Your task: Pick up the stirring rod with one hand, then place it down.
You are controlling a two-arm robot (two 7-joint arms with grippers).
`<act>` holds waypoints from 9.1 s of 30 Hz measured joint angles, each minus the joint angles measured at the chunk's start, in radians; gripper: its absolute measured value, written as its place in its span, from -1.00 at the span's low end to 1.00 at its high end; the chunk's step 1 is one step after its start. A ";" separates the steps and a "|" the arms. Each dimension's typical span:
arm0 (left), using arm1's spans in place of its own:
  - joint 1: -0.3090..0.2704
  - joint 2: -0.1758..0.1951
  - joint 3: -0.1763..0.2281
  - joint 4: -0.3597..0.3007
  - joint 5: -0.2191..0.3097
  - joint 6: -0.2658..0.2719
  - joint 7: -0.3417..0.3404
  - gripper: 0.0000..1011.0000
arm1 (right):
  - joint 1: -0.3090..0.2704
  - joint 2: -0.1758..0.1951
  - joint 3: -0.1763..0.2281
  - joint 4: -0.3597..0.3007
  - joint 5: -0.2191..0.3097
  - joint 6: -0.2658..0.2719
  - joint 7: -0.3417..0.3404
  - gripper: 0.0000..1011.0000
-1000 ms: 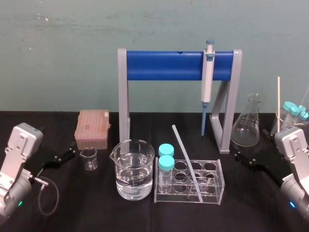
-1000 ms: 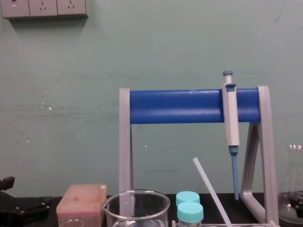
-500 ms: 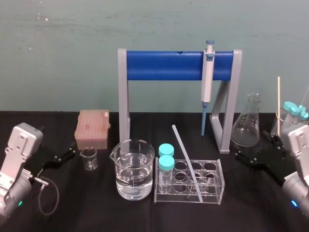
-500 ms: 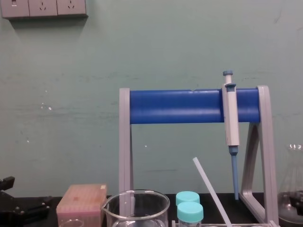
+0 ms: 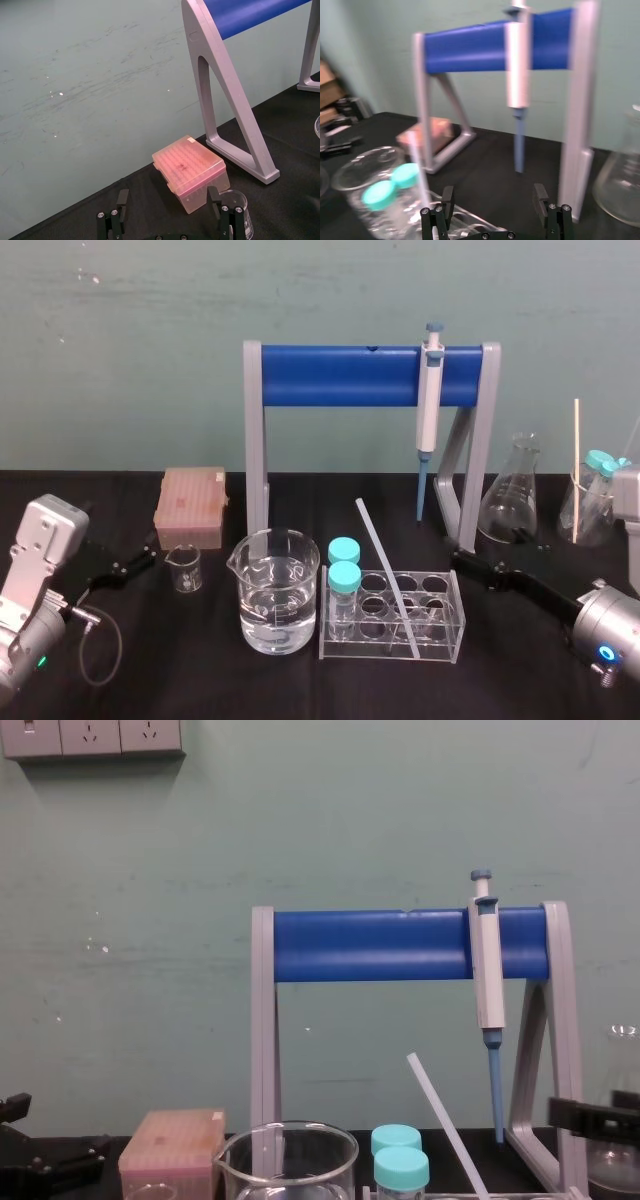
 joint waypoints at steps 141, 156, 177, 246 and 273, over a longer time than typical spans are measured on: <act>0.000 0.000 0.000 0.000 0.000 0.000 0.000 0.98 | 0.090 -0.151 0.041 0.001 -0.034 -0.408 0.260 -0.86; 0.000 0.000 0.000 0.000 0.000 0.000 0.000 0.98 | 0.101 -0.148 0.044 0.013 -0.043 -0.405 0.263 -0.86; 0.000 0.000 0.000 0.000 0.000 0.000 0.000 0.98 | 0.097 -0.153 0.045 0.010 -0.050 -0.404 0.262 -0.86; 0.000 0.000 0.000 0.000 0.000 0.000 0.000 0.98 | 0.111 -0.166 -0.022 0.119 -0.088 -0.376 0.283 -0.86; 0.000 0.000 0.000 0.000 0.000 0.000 0.000 0.98 | 0.172 -0.215 -0.082 0.288 -0.137 -0.376 0.302 -0.86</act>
